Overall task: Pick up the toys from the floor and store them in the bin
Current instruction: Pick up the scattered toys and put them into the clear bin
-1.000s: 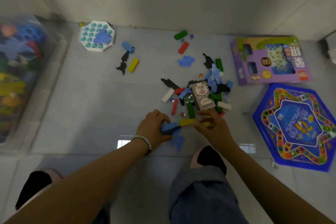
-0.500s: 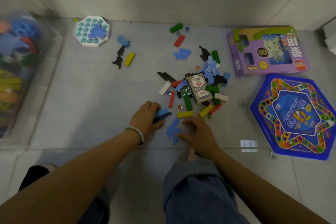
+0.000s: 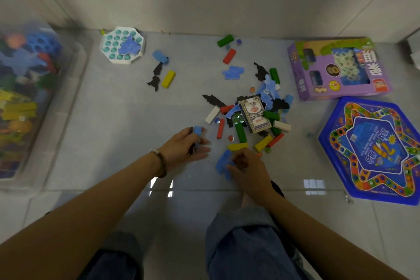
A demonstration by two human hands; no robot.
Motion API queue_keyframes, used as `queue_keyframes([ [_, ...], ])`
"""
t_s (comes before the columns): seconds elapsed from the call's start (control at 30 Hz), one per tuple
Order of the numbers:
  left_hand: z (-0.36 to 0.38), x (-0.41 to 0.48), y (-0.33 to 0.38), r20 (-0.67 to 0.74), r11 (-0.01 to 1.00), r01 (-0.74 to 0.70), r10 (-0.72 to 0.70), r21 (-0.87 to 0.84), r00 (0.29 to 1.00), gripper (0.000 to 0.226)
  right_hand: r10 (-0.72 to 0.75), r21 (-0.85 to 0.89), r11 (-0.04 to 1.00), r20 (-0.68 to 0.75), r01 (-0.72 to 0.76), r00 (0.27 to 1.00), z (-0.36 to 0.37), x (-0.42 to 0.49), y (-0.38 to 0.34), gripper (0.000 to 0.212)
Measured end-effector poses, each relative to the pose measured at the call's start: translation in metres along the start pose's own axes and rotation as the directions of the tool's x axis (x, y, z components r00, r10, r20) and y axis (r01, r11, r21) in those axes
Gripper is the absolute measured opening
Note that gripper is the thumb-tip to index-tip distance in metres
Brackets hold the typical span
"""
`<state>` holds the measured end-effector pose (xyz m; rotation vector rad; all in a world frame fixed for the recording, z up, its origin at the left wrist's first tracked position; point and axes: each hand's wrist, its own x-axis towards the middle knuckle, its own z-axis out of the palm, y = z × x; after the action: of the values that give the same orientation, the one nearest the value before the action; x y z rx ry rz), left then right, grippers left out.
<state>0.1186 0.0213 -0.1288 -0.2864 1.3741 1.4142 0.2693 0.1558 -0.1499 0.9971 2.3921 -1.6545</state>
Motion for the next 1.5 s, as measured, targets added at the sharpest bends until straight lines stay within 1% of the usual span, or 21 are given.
queue_keyframes([
  [0.1,0.005,0.001,0.001,0.018,0.989,0.088,-0.087,-0.118,0.996,0.021,0.069,0.207,0.978,-0.132,-0.040,0.989,-0.010,0.008,-0.014,0.018],
  [0.17,0.011,0.000,0.001,0.052,0.970,0.152,-0.144,-0.193,0.988,0.036,0.057,0.292,0.956,-0.071,-0.034,0.996,-0.014,0.013,-0.028,0.017],
  [0.23,0.019,0.002,0.000,0.152,0.946,0.184,-0.147,-0.267,0.977,0.051,0.002,0.278,0.961,0.018,-0.007,1.000,-0.017,0.018,-0.038,0.012],
  [0.27,0.024,0.003,-0.001,0.211,0.933,0.193,-0.132,-0.303,0.969,0.054,-0.010,0.248,0.969,0.008,0.008,1.000,-0.020,0.019,-0.041,0.011],
  [0.33,0.032,0.006,0.000,0.255,0.933,0.189,-0.111,-0.306,0.961,0.055,0.024,0.191,0.982,-0.164,0.008,0.986,-0.031,0.022,-0.040,0.014],
  [0.4,0.040,0.009,0.001,0.229,0.953,0.149,-0.089,-0.262,0.969,0.049,0.118,0.173,0.984,-0.393,-0.053,0.912,-0.049,0.024,-0.027,0.024],
  [0.47,0.046,0.011,0.000,0.197,0.965,0.119,-0.073,-0.234,0.978,0.039,0.253,0.186,0.965,-0.493,-0.183,0.833,-0.066,0.027,-0.010,0.040],
  [0.53,0.049,0.013,-0.002,0.190,0.968,0.105,-0.062,-0.227,0.980,0.038,0.372,0.237,0.927,-0.458,-0.292,0.807,-0.072,0.031,0.003,0.055],
  [0.6,0.050,0.017,-0.006,0.193,0.962,0.112,-0.064,-0.250,0.979,0.043,0.385,0.254,0.920,-0.432,-0.299,0.816,-0.067,0.035,0.009,0.063],
  [0.73,0.050,0.023,-0.012,0.212,0.948,0.129,-0.067,-0.292,0.975,0.050,0.289,0.145,0.957,-0.462,-0.250,0.838,-0.056,0.044,0.007,0.053],
  [0.83,0.052,0.022,-0.015,0.229,0.933,0.137,-0.061,-0.333,0.972,0.041,0.312,0.114,0.950,-0.427,-0.291,0.849,-0.056,0.050,0.005,0.049],
  [1.0,0.055,0.021,-0.016,0.175,0.924,0.132,-0.072,-0.359,0.982,0.036,0.328,0.089,0.942,-0.432,-0.322,0.840,-0.062,0.053,0.001,0.036],
  [1.07,0.057,0.021,-0.015,0.210,0.915,0.156,-0.081,-0.372,0.974,0.043,0.392,0.211,0.920,-0.434,-0.331,0.811,-0.065,0.051,-0.002,0.033],
  [1.13,0.059,0.024,-0.014,0.249,0.910,0.187,-0.097,-0.369,0.964,0.043,0.466,0.427,0.856,-0.390,-0.293,0.794,-0.068,0.046,-0.010,0.033],
  [1.2,0.062,0.025,-0.014,0.244,0.918,0.205,-0.125,-0.340,0.962,0.044,0.431,0.555,0.800,-0.267,-0.228,0.862,-0.067,0.037,-0.022,0.034],
  [1.23,0.064,0.026,-0.015,0.240,0.926,0.205,-0.130,-0.317,0.962,0.047,0.364,0.547,0.809,-0.180,-0.215,0.914,-0.064,0.033,-0.028,0.034],
  [1.3,0.068,0.026,-0.018,0.242,0.943,0.192,-0.126,-0.270,0.962,0.053,0.223,0.409,0.892,-0.022,-0.195,0.974,-0.060,0.025,-0.036,0.037],
  [1.33,0.071,0.027,-0.019,0.238,0.948,0.191,-0.130,-0.255,0.963,0.056,0.167,0.323,0.935,-0.030,-0.149,0.985,-0.063,0.020,-0.036,0.038],
  [1.4,0.073,0.026,-0.017,0.208,0.957,0.184,-0.138,-0.222,0.968,0.062,0.102,0.176,0.982,-0.222,-0.063,0.970,-0.080,0.006,-0.023,0.027],
  [1.43,0.073,0.026,-0.016,0.189,0.965,0.175,-0.139,-0.194,0.972,0.064,0.119,0.132,0.988,-0.321,-0.080,0.940,-0.093,-0.004,-0.010,0.020],
  [1.5,0.074,0.026,-0.015,0.177,0.978,0.146,-0.119,-0.150,0.977,0.064,0.270,0.145,0.962,-0.414,-0.230,0.869,-0.114,-0.033,0.024,0.012],
])
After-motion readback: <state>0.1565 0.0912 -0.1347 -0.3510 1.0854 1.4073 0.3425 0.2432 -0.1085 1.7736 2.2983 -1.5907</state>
